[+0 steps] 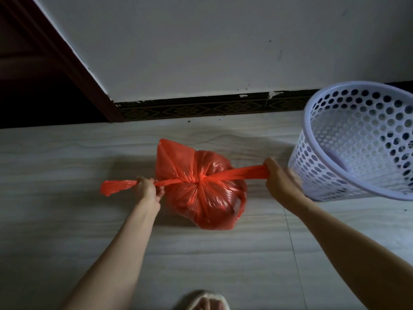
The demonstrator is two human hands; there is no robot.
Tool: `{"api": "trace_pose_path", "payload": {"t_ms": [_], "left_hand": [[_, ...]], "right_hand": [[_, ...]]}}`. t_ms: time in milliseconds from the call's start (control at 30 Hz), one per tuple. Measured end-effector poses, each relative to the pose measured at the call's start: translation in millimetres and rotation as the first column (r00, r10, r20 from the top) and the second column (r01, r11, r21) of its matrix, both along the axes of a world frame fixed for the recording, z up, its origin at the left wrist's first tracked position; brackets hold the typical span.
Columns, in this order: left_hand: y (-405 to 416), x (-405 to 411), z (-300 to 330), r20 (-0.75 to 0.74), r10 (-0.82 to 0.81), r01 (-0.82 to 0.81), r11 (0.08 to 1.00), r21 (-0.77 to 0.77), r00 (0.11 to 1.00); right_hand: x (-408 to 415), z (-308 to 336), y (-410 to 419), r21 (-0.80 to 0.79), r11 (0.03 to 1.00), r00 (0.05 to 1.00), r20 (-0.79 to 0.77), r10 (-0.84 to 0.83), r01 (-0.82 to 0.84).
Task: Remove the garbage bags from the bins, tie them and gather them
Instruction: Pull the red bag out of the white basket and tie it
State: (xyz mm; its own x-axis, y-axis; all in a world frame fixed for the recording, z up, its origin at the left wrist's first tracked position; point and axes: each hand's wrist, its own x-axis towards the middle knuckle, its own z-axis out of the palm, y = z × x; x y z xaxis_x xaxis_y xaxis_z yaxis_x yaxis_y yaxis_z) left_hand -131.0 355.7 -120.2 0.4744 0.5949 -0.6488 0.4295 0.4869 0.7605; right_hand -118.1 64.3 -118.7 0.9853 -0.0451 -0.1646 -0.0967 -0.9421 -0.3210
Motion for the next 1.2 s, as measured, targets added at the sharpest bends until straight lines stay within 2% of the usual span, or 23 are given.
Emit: {"api": "trace_pose_path", "payload": {"t_ms": [67, 133, 200, 267, 333, 400, 433, 467, 500, 567, 600, 667, 733, 800, 867, 933, 1000, 1100, 1133, 1200], "left_hand": [[-2, -1, 4, 0.066, -0.085, 0.084, 0.996, 0.015, 0.994], [-5, -2, 11, 0.141, -0.267, 0.269, 0.963, 0.004, 0.953], [-8, -6, 17, 0.234, -0.403, 0.424, 0.905, -0.043, 0.885], [-10, -10, 15, 0.342, -0.413, 0.464, 0.882, -0.078, 0.844], [-15, -13, 12, 0.403, -0.442, 0.494, 0.869, -0.029, 0.802], [-18, -15, 11, 0.338, -0.503, 0.493, 0.861, 0.122, 0.795], [-19, -15, 12, 0.281, -0.502, 0.457, 0.864, 0.212, 0.818], [-19, -15, 14, 0.236, -0.484, 0.411, 0.861, 0.299, 0.843], [-20, -15, 14, 0.207, -0.464, 0.364, 0.848, 0.384, 0.862], [-22, -12, 17, 0.175, -0.451, 0.301, 0.791, 0.533, 0.875], [-25, -10, 18, 0.160, -0.466, 0.294, 0.751, 0.592, 0.870], [-31, -7, 22, 0.137, -0.492, 0.290, 0.690, 0.663, 0.860], [-41, -4, 25, 0.185, -0.527, 0.309, 0.708, 0.636, 0.829], [-51, 0, 25, 0.272, -0.549, 0.327, 0.754, 0.570, 0.791], [-56, 4, 22, 0.303, -0.558, 0.347, 0.771, 0.534, 0.773], [-56, 10, 16, 0.227, -0.574, 0.355, 0.721, 0.596, 0.786], [-55, 13, 14, 0.143, -0.610, 0.380, 0.642, 0.666, 0.780], [-57, 13, 17, -0.026, -0.697, 0.428, 0.409, 0.806, 0.716], [-56, 12, 17, -0.057, -0.716, 0.409, 0.330, 0.851, 0.696], [-59, 10, 22, -0.011, -0.763, 0.342, 0.278, 0.898, 0.647]], "right_hand": [[5, 3, 3, 0.025, 0.998, 0.998, -0.030, -0.056, 0.056], [9, 10, 9, 0.032, 0.999, 0.997, -0.070, -0.040, 0.043], [10, 17, 21, 0.053, 0.995, 0.994, -0.076, 0.084, -0.080], [5, 33, 39, 0.062, 0.962, 0.962, 0.078, 0.262, -0.267], [0, 49, 53, -0.001, 0.896, 0.844, 0.335, 0.419, -0.444], [-4, 60, 58, -0.093, 0.811, 0.655, 0.540, 0.529, -0.578], [-6, 63, 59, -0.141, 0.767, 0.583, 0.568, 0.580, -0.626], [-7, 65, 59, -0.181, 0.733, 0.551, 0.549, 0.629, -0.656], [-8, 66, 59, -0.204, 0.721, 0.582, 0.466, 0.667, -0.662], [-8, 64, 62, -0.243, 0.758, 0.749, 0.146, 0.646, -0.606], [-7, 58, 61, -0.256, 0.792, 0.816, 0.021, 0.578, -0.554], [-2, 48, 56, -0.236, 0.867, 0.899, -0.106, 0.426, -0.439], [2, 40, 51, -0.122, 0.940, 0.942, -0.149, 0.299, -0.318], [10, 31, 52, 0.131, 0.973, 0.957, -0.200, 0.212, -0.188], [14, 25, 57, 0.464, 0.886, 0.968, -0.222, 0.116, 0.000], [16, 24, 64, 0.660, 0.728, 0.972, -0.230, -0.042, 0.187], [18, 21, 68, 0.747, 0.607, 0.962, -0.212, -0.170, 0.272], [21, 21, 74, 0.853, 0.452, 0.961, -0.190, -0.199, 0.262], [20, 22, 77, 0.870, 0.427, 0.966, -0.184, -0.182, 0.246], [19, 23, 79, 0.876, 0.431, 0.973, -0.160, -0.166, 0.217]]}}
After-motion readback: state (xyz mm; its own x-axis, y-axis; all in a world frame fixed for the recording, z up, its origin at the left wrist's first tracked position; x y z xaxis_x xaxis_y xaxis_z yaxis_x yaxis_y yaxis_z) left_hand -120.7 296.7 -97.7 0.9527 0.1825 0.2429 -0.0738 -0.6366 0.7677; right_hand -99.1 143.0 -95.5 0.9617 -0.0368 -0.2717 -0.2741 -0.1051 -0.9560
